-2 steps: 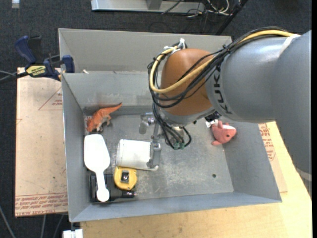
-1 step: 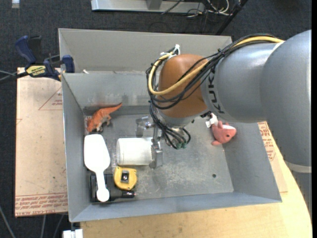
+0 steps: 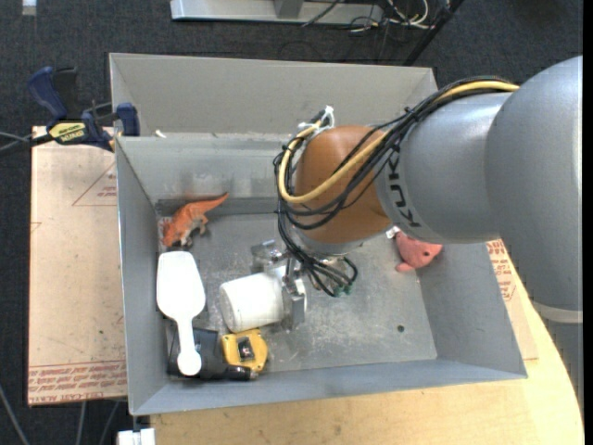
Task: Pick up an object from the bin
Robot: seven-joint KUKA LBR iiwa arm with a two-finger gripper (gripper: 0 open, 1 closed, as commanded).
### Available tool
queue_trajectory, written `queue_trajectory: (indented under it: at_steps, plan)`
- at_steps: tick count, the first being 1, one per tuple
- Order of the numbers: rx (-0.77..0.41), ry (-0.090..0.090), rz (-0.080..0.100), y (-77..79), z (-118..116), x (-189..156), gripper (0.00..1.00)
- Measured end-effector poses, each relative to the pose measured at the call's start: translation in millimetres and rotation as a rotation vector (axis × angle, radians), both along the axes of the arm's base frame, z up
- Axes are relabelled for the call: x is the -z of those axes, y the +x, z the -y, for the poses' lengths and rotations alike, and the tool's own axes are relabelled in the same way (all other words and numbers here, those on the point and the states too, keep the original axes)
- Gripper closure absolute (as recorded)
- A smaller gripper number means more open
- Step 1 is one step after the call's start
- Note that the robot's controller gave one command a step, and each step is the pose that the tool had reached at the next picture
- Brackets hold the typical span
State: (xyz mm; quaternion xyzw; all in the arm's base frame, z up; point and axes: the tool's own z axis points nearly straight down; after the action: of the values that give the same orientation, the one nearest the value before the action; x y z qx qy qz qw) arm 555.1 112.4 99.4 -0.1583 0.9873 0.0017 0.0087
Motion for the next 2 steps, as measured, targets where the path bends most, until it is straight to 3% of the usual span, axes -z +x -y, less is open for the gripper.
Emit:
queue_trajectory:
  at_steps: [1, 2]
  plan:
    - [0.0, 0.0, 0.0, 0.0, 0.0, 0.0, 1.0]
    - [0.034, 0.002, 0.001, 23.0, -8.7, 15.3, 1.0]
